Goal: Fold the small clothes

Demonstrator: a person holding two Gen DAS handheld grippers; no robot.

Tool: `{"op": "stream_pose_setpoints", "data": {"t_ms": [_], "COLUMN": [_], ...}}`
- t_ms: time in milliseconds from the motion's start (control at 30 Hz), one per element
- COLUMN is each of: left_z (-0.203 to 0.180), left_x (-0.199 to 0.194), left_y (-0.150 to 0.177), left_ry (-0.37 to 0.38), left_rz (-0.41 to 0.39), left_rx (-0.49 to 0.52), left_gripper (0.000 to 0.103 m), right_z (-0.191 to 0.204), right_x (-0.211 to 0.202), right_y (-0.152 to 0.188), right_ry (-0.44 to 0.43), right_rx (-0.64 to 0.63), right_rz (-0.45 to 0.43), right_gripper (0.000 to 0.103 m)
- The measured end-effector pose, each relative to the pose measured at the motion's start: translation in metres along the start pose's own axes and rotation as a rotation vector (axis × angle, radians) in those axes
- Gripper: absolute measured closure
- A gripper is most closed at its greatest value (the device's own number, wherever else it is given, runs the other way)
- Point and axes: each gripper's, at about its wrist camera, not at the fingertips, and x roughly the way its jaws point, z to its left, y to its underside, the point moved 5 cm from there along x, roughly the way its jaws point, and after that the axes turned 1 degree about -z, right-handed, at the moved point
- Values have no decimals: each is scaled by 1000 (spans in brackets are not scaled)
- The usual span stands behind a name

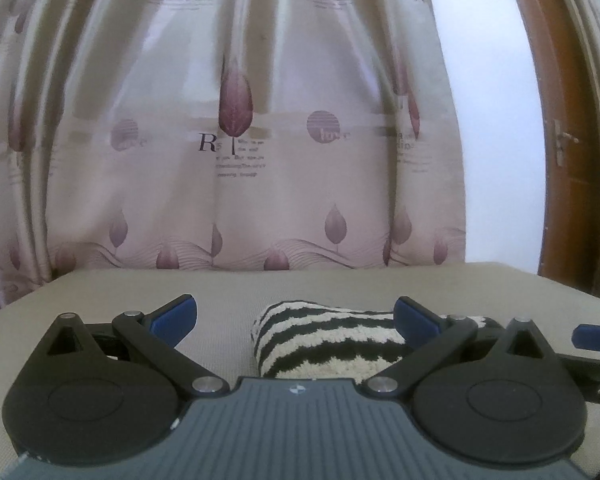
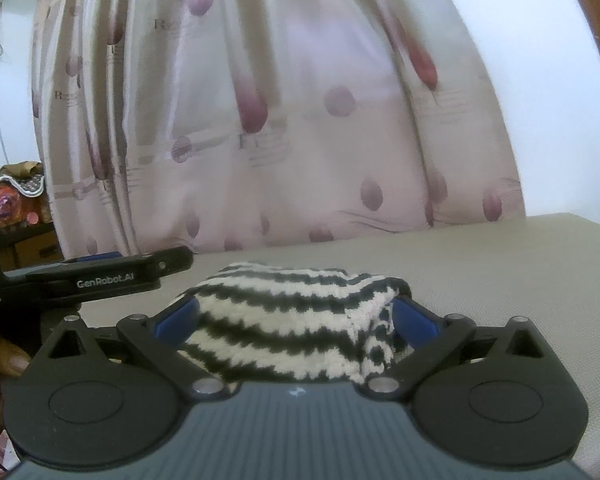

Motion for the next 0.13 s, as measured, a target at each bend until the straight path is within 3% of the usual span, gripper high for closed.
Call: {"op": "stream_pose_setpoints", "data": {"t_ms": [133], "left_z": [1], "left_x": [0], "left_y": [-1], "left_ry": [-16], "left_rz": [1], "left_rx": [0], "left_gripper": [0], "right_z": [-1], "right_x": [1], "right_y": [0], "right_ry": [25], "right_rx": [-14], "right_rz": [6], "right_gripper": [0]}}
